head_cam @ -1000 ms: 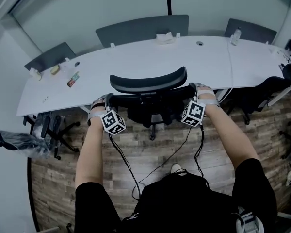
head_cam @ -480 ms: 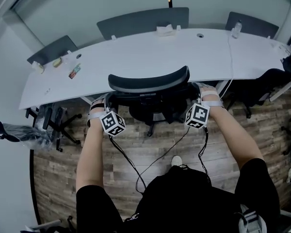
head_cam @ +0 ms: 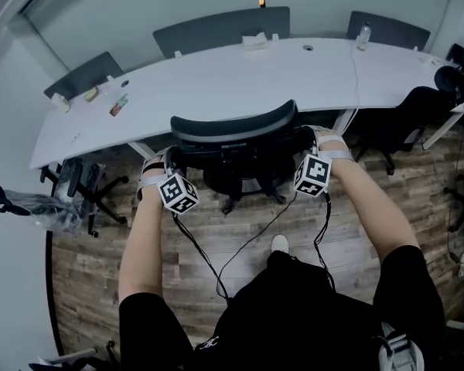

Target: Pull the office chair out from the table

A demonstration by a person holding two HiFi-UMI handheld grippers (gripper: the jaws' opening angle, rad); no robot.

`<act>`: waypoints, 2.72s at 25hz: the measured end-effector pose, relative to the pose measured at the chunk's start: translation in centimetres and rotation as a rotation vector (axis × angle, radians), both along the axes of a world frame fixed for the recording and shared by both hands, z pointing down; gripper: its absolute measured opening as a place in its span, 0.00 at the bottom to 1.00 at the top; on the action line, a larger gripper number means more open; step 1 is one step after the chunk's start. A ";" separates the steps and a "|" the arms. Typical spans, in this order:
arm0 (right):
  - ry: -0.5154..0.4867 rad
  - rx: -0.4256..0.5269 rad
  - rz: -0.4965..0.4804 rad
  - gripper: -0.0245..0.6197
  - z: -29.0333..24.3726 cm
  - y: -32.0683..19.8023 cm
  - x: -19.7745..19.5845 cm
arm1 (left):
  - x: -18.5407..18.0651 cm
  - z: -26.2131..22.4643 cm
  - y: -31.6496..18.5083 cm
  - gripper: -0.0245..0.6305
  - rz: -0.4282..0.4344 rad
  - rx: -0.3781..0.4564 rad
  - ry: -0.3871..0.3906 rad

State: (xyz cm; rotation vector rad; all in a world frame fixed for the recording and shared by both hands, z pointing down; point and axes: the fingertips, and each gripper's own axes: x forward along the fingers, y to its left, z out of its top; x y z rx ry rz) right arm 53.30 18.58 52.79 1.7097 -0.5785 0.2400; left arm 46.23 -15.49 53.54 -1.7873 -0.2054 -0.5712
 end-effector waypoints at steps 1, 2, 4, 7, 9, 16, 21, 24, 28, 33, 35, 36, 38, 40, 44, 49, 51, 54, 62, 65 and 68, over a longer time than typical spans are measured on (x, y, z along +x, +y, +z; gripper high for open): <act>-0.009 -0.003 0.005 0.35 -0.1 0.2 -0.7 | -0.8 -0.1 0.3 0.32 0.000 0.000 0.000; -0.017 -0.002 0.011 0.35 -0.2 0.4 -1.2 | -1.5 -0.2 0.5 0.32 0.000 -0.001 -0.001; -0.024 0.005 0.015 0.35 -0.4 0.7 -2.4 | -2.8 -0.4 0.8 0.32 -0.001 -0.004 0.000; -0.024 0.010 0.008 0.35 -0.5 0.8 -4.6 | -5.2 -0.5 0.9 0.32 -0.001 -0.006 0.002; -0.028 0.010 0.004 0.35 -0.4 0.6 -6.3 | -6.9 -0.3 0.8 0.32 -0.001 -0.008 0.001; -0.032 0.014 0.003 0.35 -0.1 0.5 -12.3 | -12.3 -0.1 0.6 0.32 -0.001 -0.012 0.009; -0.028 0.019 0.004 0.35 -0.2 1.3 -15.5 | -15.7 -0.2 1.5 0.32 0.031 -0.017 0.029; -0.030 0.018 0.009 0.35 -0.1 2.2 -17.0 | -17.7 -0.2 2.6 0.32 0.040 -0.021 0.040; -0.033 0.018 0.007 0.35 -0.1 3.2 -19.3 | -20.3 -0.2 3.6 0.32 0.054 -0.027 0.049; -0.035 0.016 -0.008 0.35 0.3 4.5 -21.4 | -22.6 0.1 4.9 0.32 0.048 -0.023 0.046; -0.025 0.022 -0.017 0.35 1.0 5.4 -22.6 | -24.0 0.7 5.8 0.32 0.040 -0.021 0.053; -0.020 0.025 -0.022 0.35 1.3 5.8 -23.2 | -24.6 1.1 6.3 0.32 0.035 -0.019 0.056; -0.020 0.027 -0.033 0.35 1.5 6.4 -23.9 | -25.4 1.3 6.8 0.32 0.018 -0.019 0.053; -0.028 0.028 -0.043 0.35 1.1 6.5 -23.9 | -25.5 0.9 6.9 0.32 -0.004 -0.030 0.040; -0.042 0.025 -0.059 0.35 0.6 6.8 -24.7 | -26.4 0.7 7.3 0.32 -0.039 -0.039 0.011; -0.043 0.033 -0.075 0.35 0.6 7.9 -25.9 | -27.9 0.6 8.4 0.33 -0.065 -0.051 0.009; -0.042 0.036 -0.078 0.35 0.6 8.4 -26.6 | -28.5 0.8 8.9 0.33 -0.071 -0.055 0.004; -0.045 0.040 -0.084 0.35 0.5 8.7 -27.3 | -29.2 0.6 9.2 0.33 -0.075 -0.059 -0.001; -0.058 0.092 -0.085 0.36 -0.3 8.9 -27.7 | -29.9 -0.1 9.5 0.35 -0.091 -0.130 0.025; -0.046 0.133 -0.074 0.38 -0.5 8.8 -27.8 | -30.6 -0.6 9.5 0.38 -0.171 -0.175 0.069; -0.020 0.200 -0.046 0.36 -1.2 9.4 -28.8 | -32.2 -1.8 9.9 0.21 -0.249 -0.303 0.176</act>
